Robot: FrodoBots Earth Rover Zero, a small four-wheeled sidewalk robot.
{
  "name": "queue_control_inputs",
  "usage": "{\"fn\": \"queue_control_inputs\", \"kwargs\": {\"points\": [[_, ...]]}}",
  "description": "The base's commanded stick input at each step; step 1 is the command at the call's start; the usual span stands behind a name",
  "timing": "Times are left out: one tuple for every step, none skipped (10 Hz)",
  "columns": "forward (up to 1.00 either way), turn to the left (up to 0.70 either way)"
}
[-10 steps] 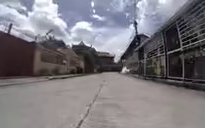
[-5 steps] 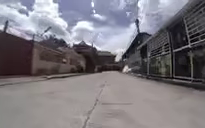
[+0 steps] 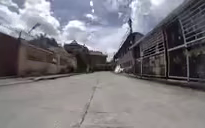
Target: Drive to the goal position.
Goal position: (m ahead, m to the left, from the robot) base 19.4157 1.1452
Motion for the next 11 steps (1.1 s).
{"fn": "queue_control_inputs", "kwargs": {"points": [[0.7,-0.35],[0.7,-0.35],[0.7,-0.33],[0.7,-0.18],[0.7,-0.06],[0.7,0.0],[0.7,0.0],[0.7,0.0],[0.7,0.0],[0.7,0.0],[0.7,0.0]]}}
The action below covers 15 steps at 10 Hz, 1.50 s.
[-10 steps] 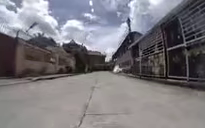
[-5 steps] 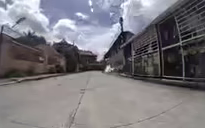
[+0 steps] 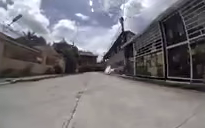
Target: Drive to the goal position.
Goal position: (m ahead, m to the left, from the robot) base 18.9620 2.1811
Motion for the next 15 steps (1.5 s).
{"fn": "queue_control_inputs", "kwargs": {"points": [[0.7,0.0],[0.7,0.0],[0.7,0.0],[0.7,0.0],[0.7,0.0],[0.7,0.0],[0.7,-0.11],[0.7,-0.23],[0.7,-0.3],[0.7,-0.35],[0.7,-0.35],[0.7,-0.13],[0.7,0.0],[0.7,0.0],[0.7,0.0]]}}
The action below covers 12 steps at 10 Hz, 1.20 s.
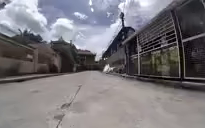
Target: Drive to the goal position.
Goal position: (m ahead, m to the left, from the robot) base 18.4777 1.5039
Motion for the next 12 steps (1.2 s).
{"fn": "queue_control_inputs", "kwargs": {"points": [[0.7,0.0],[0.7,0.0],[0.7,0.0],[0.7,0.0],[0.7,0.0],[0.7,0.0],[0.7,0.0],[0.7,0.0],[0.7,0.0],[0.7,0.0],[0.7,0.0],[0.7,0.0]]}}
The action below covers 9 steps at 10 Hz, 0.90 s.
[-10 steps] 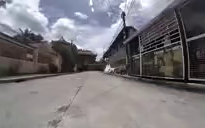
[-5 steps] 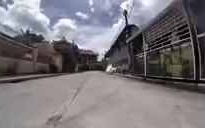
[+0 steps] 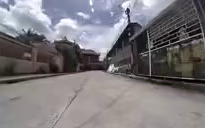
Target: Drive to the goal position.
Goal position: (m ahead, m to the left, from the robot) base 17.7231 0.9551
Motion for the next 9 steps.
{"fn": "queue_control_inputs", "kwargs": {"points": [[0.7,0.0],[0.7,0.0],[0.7,0.0],[0.7,0.0],[0.7,0.0],[0.7,0.0],[0.7,0.0],[0.7,0.0],[0.7,0.0]]}}
